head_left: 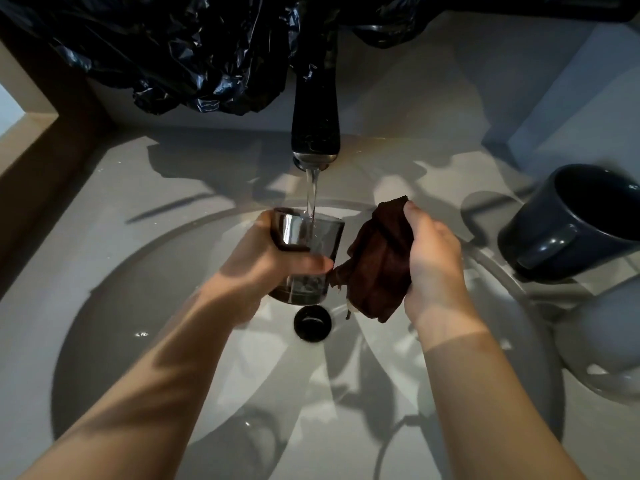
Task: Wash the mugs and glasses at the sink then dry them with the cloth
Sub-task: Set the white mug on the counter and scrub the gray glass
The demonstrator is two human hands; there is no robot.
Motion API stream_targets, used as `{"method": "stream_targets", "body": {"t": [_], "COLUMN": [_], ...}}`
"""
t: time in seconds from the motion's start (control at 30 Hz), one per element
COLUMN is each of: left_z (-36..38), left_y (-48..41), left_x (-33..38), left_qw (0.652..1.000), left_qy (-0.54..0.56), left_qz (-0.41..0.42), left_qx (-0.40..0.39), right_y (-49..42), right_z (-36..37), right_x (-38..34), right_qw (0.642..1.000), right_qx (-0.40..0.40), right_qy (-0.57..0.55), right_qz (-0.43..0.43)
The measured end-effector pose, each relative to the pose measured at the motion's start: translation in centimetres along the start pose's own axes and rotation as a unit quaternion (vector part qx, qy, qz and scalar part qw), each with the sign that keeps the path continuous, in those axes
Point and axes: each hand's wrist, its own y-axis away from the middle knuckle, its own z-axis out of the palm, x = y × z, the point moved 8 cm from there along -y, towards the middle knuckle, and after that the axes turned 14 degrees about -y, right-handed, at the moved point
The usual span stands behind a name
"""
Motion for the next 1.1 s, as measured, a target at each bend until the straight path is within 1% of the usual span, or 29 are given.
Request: {"method": "stream_targets", "body": {"t": [0.07,0.13,0.17,0.23,0.27,0.3,0.37,0.43,0.5,0.57,0.6,0.63,0.67,0.7,0.73,0.77,0.83,0.87,0.9,0.93,0.97,1.03,1.07,1.1], "left_z": [1.4,3.1,3.8,4.6,4.7,4.5,4.0,3.6,3.6,3.7,3.7,3.9,4.0,4.2,4.4,4.4,3.7,3.2,2.8,2.7,2.7,2.9,3.1,2.9], "left_y": [0.4,1.1,1.4,1.6,1.6,1.5,0.9,0.4,0.2,0.1,0.1,0.2,0.3,0.4,0.4,0.4,-0.1,-0.4,-0.5,-0.4,-0.2,-0.1,-0.1,-0.2], "left_x": [-0.8,-2.0,-2.4,-2.9,-3.3,-3.7,-4.3,-4.2,-3.8,-3.6,-3.4,-3.2,-3.2,-3.3,-3.3,-3.2,-2.9,-3.0,-3.0,-3.2,-3.3,-3.7,-3.7,-3.9], "left_qw": [0.988,0.951,0.925,0.878,0.867,0.866,0.890,0.913,0.915,0.907,0.905,0.908,0.915,0.922,0.926,0.928,0.930,0.928,0.928,0.931,0.934,0.945,0.949,0.951], "left_qy": [0.110,0.217,0.276,0.371,0.392,0.395,0.357,0.315,0.320,0.349,0.360,0.357,0.339,0.319,0.307,0.303,0.321,0.332,0.335,0.328,0.316,0.282,0.268,0.260], "left_qz": [-0.072,-0.169,-0.210,-0.259,-0.274,-0.280,-0.264,-0.242,-0.227,-0.217,-0.207,-0.200,-0.201,-0.205,-0.210,-0.208,-0.180,-0.166,-0.160,-0.160,-0.163,-0.163,-0.162,-0.164], "left_qx": [-0.081,-0.142,-0.155,-0.155,-0.143,-0.130,-0.103,-0.088,-0.093,-0.092,-0.094,-0.093,-0.087,-0.078,-0.069,-0.057,-0.010,0.013,0.023,0.026,0.023,0.016,0.015,0.022], "right_y": [0.0,0.1,0.0,-0.1,-0.1,-0.1,0.1,1.2,2.2,3.3,3.5,3.2,2.6,2.1,1.6,1.6,2.8,3.6,4.2,4.2,3.7,1.8,1.1,1.2], "right_z": [0.2,0.2,0.2,0.1,0.1,0.2,1.0,2.6,4.6,6.5,7.1,7.1,6.8,6.7,6.4,6.2,6.5,6.5,6.4,6.3,6.3,6.1,5.9,5.9], "right_x": [-0.1,-0.2,-0.2,0.0,0.1,0.0,-0.3,0.0,1.3,2.7,3.1,3.1,3.0,2.9,3.2,3.7,4.9,5.6,6.2,6.4,6.4,5.9,6.1,6.2], "right_qw": [1.000,1.000,1.000,1.000,1.000,0.999,0.995,0.984,0.964,0.925,0.906,0.903,0.917,0.939,0.953,0.959,0.936,0.921,0.914,0.919,0.932,0.960,0.965,0.964], "right_qx": [-0.009,-0.016,-0.016,-0.011,-0.007,-0.008,-0.031,-0.084,-0.156,-0.231,-0.245,-0.236,-0.217,-0.206,-0.202,-0.211,-0.263,-0.278,-0.278,-0.273,-0.262,-0.208,-0.190,-0.195], "right_qy": [-0.003,-0.009,-0.006,0.015,0.020,0.025,0.055,0.112,0.170,0.250,0.288,0.298,0.280,0.233,0.196,0.177,0.227,0.269,0.290,0.279,0.246,0.188,0.179,0.179], "right_qz": [-0.001,-0.002,-0.004,-0.006,-0.011,-0.023,-0.072,-0.114,-0.134,-0.170,-0.193,-0.203,-0.185,-0.148,-0.108,-0.073,-0.048,-0.049,-0.054,-0.058,-0.050,-0.004,0.014,0.019]}}
